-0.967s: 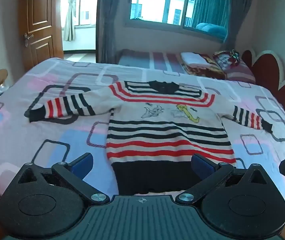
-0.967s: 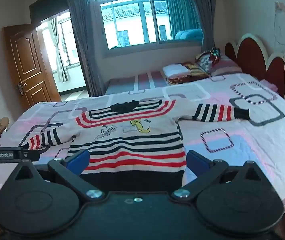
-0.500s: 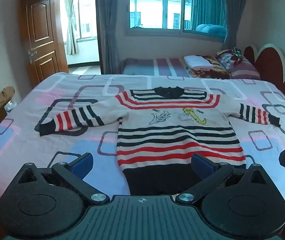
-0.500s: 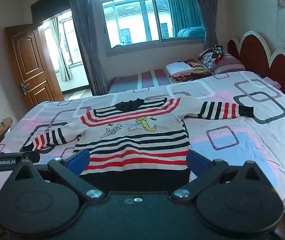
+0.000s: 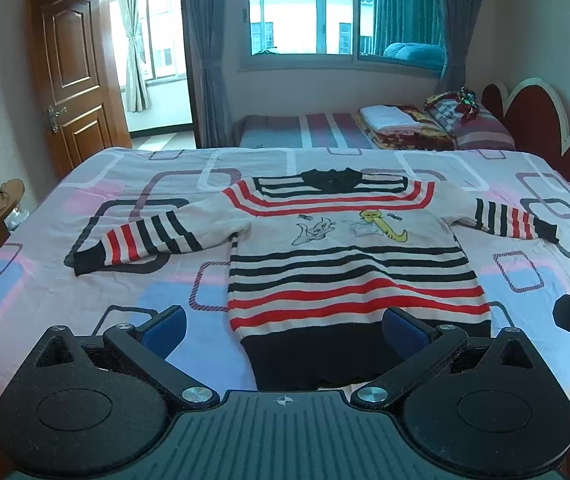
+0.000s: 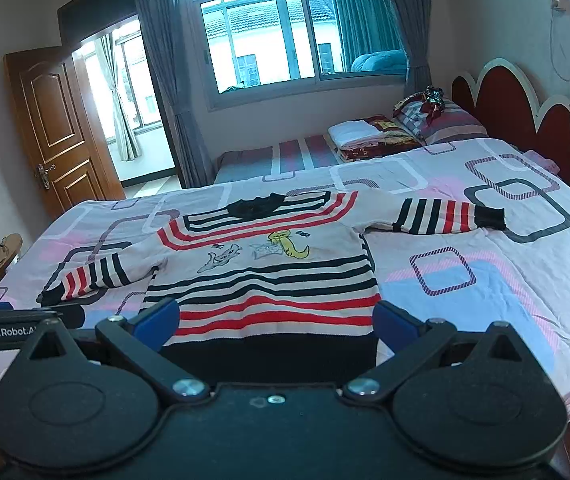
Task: Fold small clothes
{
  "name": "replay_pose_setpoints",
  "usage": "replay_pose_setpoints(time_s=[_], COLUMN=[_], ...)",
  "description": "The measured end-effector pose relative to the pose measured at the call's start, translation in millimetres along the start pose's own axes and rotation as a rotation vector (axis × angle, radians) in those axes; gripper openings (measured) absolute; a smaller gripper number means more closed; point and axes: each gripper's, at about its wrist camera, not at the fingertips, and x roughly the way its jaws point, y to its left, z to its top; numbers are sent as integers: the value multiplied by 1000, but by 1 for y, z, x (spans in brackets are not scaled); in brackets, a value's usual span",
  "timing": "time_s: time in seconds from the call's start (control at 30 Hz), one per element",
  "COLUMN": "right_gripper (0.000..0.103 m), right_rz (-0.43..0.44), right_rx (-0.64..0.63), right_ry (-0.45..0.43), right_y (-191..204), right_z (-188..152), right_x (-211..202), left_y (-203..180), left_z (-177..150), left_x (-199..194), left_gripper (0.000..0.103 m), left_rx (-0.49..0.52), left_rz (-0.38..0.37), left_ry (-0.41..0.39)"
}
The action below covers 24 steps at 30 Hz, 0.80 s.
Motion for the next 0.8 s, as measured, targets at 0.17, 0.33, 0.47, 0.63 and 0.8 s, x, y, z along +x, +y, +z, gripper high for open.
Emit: replay_pose_setpoints(time_s=[0.17, 0.33, 0.47, 0.63, 0.8], right_gripper=[102, 102, 102, 102, 102], right_rz=[1, 3, 5, 8, 13], right_rx=[-4, -5, -2, -7, -12], right_ry=[8, 13, 15, 14, 12], right_y=[-1, -1, -1, -1, -3], right_z=[0, 1, 1, 1, 1], right_x=[1, 2, 4, 4, 6], left_y=[-4, -9, -10, -13, -16], left_z=[1, 0, 1, 2, 3], left_x=[0, 1, 1, 2, 2], left_gripper=[103, 103, 103, 103, 103], left_rx=[1, 5, 5, 6, 8], left_rz=[3, 8, 9, 8, 12], left_ry=[2, 6, 6, 4, 6])
